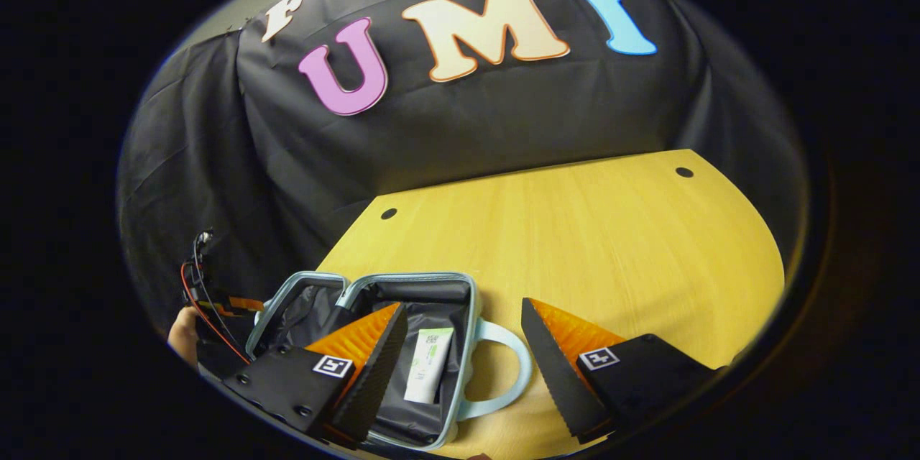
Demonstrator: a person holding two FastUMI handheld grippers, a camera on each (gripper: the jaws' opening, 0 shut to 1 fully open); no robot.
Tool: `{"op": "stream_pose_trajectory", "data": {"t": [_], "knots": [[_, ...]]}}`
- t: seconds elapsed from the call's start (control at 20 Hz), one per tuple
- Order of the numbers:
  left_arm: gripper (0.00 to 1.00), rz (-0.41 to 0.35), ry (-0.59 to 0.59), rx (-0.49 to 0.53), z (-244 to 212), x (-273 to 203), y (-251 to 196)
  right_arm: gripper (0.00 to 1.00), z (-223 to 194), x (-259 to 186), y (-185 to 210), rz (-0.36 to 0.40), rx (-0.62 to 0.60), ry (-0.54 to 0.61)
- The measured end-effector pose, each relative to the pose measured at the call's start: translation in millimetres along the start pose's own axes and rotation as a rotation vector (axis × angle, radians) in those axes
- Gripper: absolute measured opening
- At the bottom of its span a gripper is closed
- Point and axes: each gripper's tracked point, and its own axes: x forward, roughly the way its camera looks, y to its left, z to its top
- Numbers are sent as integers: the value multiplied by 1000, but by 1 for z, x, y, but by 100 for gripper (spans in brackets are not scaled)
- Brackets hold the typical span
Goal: First open the suitcase, pack the skin care products into it, and then close the suitcase.
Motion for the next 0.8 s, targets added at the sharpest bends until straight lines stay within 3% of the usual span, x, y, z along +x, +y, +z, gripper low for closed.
{"op": "stream_pose_trajectory", "data": {"t": [0.15, 0.25, 0.4, 0.45, 0.6, 0.8], "knots": [[81, -44, 65, -32, -14, 19, 0, 98, 1, -9, -16, -36, -3, -13], [65, -39, 87, -40, -19, 28, 1, 98, 1, -13, -22, -47, -3, -21], [20, -53, 92, -34, -19, 27, -4, 98, 4, -16, -26, -49, -5, -31], [19, -56, 81, -13, -18, 24, -7, 98, 4, -17, -27, -45, -9, -34], [1, -39, 53, 77, -11, 7, -13, 98, 9, -18, -30, -33, -21, -57], [0, -31, -50, 114, 18, -28, -17, 98, 6, -18, -36, -3, -13, -54]]}}
